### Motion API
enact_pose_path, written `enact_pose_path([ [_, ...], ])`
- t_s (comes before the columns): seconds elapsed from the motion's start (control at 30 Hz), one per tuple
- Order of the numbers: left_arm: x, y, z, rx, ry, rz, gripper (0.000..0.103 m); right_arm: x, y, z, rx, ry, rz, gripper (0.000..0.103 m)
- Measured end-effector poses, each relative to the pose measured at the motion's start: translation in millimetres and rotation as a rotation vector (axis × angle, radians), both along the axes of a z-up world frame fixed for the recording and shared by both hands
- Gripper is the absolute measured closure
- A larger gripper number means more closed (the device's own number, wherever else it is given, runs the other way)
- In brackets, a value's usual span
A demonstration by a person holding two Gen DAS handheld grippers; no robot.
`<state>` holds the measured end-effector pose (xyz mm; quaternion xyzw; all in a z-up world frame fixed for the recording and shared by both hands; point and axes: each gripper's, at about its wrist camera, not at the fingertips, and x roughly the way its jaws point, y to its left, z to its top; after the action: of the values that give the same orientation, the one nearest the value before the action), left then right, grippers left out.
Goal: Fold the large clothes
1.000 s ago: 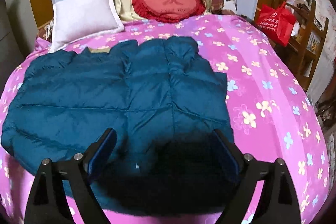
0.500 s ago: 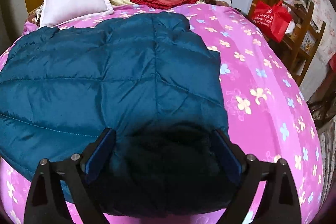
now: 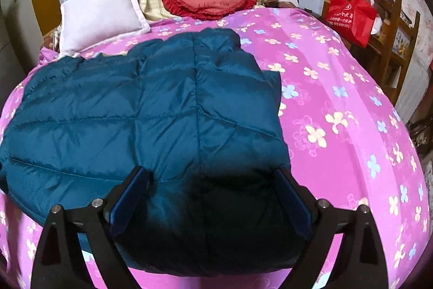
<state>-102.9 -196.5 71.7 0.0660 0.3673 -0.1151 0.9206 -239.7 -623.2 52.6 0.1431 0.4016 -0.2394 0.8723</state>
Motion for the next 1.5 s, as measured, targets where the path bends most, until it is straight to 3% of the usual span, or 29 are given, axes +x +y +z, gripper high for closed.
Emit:
enact_pose_path([
  [0.1,6.2,7.8,2.9,-0.093,0.039,-0.028,0.045,-1.8,-3.6,6.7,0.010,-0.026,0.005,0.007],
  [0.27,28.3,30.7,1.3,-0.333,0.184,-0.039,0.046,-3.8,-22.9,5.6,0.039,-0.033,-0.017,0.001],
  [0.4,42.0,40.1,0.9,-0.424,0.205,-0.047,0.045,-5.6,-38.1,-3.5,0.093,-0.041,-0.036,0.001],
  [0.77,99.2,43.6,-23.7,-0.514,0.338,-0.058,0.046,15.1,-87.4,-17.9,0.263,-0.072,-0.030,0.000],
  [1.0,137.3,26.9,-51.4,-0.574,0.470,-0.098,0.044,35.3,-111.8,-42.0,0.421,-0.099,0.034,0.000],
  [1.07,143.1,25.1,-53.4,-0.605,0.472,-0.100,0.041,40.2,-114.5,-48.2,0.441,-0.110,0.053,0.000],
  [1.2,144.7,11.1,-51.3,-0.578,0.450,-0.109,0.030,51.5,-117.5,-56.6,0.469,-0.103,0.099,0.000],
  [1.33,136.7,-16.6,-48.1,-0.462,0.428,-0.169,0.028,59.0,-114.3,-56.2,0.466,-0.085,0.108,0.000],
  [1.4,130.6,-19.6,-46.5,-0.449,0.405,-0.175,0.039,59.5,-110.2,-55.4,0.466,-0.097,0.115,0.001],
  [1.43,129.4,-19.8,-45.6,-0.453,0.400,-0.177,0.049,59.3,-105.9,-54.0,0.451,-0.106,0.123,0.003],
  [1.5,119.9,-14.3,-39.0,-0.469,0.362,-0.173,0.072,56.1,-96.9,-50.2,0.433,-0.137,0.133,0.025],
])
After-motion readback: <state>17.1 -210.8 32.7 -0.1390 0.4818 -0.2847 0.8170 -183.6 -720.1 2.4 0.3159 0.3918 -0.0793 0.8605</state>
